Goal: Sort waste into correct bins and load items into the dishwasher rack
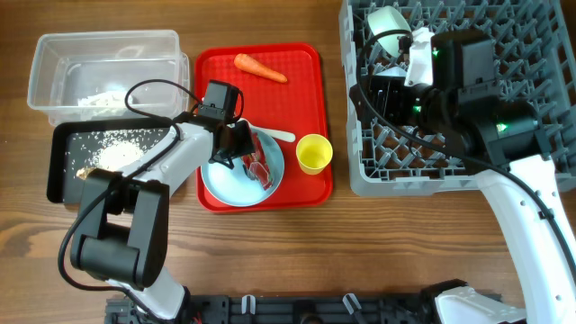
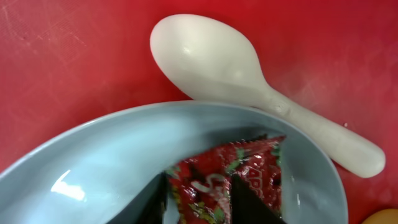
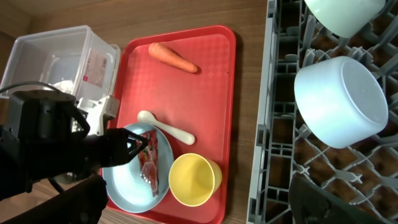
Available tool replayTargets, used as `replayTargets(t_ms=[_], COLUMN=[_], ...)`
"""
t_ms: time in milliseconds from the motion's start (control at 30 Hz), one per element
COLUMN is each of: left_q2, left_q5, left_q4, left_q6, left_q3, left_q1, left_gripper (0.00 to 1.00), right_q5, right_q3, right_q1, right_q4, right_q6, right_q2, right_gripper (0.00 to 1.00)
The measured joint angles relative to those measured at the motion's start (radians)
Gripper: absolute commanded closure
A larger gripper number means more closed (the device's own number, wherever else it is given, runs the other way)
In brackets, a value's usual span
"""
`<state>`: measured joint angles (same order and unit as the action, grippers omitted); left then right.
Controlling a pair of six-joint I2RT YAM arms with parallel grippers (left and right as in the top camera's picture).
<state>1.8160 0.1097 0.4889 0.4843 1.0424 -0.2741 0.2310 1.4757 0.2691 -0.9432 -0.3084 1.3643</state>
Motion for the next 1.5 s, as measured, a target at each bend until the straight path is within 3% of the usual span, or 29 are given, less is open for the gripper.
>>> replayTargets(t_ms=[133,600,867,1100,1300,1500], left_q2=[0.000,0.004,-0.222,-0.413,-0.422,-0.421], left_q5=[0.000,0.000,0.003,-0.005,-0.018,-0.027], left_q4=[0.000,-0.031,0.003,-0.004,-0.052,-0.182], left_q6=[-0.005,-0.016,-0.016,-0.019,-0.019,-0.019], left_q3=[0.000,-0.001,0.061,0.090,0.090,0.090], left_q1=[0.000,0.000,0.020,0.219,0.446,0.592], left_gripper=[0.96,0.96,0.96,0.96,0.96,0.96], right_q5=[0.000,0.000,0.000,0.000,0.001,0.000], right_q3=[0.000,0.000,0.000,0.000,0.000,0.000], right_q1=[0.000,0.000,0.000,0.000,0.000,0.000], right_q4=[0.000,-0.002,-0.003,-0.003,0.001,0.009], right_q6=[0.000,0.000,0.000,0.000,0.000,-0.001], right_q2=[0.000,0.000,0.000,0.000,0.000,0.000], right_gripper=[0.05,0.05,0.05,0.05,0.05,0.05])
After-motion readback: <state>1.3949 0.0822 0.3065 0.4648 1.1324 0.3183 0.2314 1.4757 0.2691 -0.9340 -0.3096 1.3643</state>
